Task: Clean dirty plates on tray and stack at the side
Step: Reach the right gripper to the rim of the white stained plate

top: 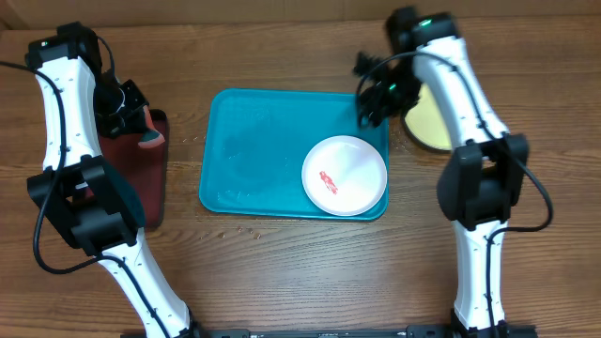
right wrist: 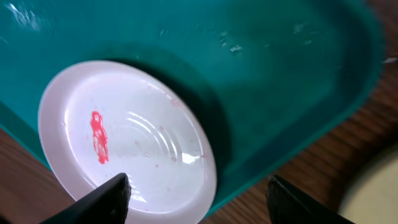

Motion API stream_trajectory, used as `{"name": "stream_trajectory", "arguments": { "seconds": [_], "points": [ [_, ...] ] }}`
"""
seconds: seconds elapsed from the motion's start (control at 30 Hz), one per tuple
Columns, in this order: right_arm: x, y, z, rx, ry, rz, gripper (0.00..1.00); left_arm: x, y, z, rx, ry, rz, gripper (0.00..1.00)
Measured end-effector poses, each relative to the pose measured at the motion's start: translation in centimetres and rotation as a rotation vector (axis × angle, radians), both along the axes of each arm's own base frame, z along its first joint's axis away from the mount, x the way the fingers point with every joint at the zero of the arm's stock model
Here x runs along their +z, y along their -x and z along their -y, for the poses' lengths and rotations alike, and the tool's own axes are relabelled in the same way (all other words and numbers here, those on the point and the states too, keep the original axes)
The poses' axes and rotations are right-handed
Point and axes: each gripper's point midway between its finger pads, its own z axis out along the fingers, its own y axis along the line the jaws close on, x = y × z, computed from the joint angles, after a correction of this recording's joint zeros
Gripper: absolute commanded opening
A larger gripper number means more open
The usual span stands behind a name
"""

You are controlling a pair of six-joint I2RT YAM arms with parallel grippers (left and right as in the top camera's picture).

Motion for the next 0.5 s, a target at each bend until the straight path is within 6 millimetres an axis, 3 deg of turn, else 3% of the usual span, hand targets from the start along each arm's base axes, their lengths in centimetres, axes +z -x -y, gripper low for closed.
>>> {"name": "stream_trajectory", "arguments": {
  "seconds": [0.17, 0.37, 0.5],
  "points": [
    [-3.6, 1.8, -0.4, 0.07, 0.069, -0.043, 0.71, 0.0, 0.0, 0.0, -0.001, 0.0, 0.0, 0.04],
    [-5.7, 2.9, 0.1, 0.105, 0.105, -0.071, 0.67, 0.0, 0.0, 0.0, -0.001, 0.0, 0.001, 0.04],
    [-6.5, 3.2, 0.2, 0.115, 0.113, -0.078, 0.47, 0.0, -0.1, 0.0, -0.001, -0.001, 0.003, 0.04]
  ]
}}
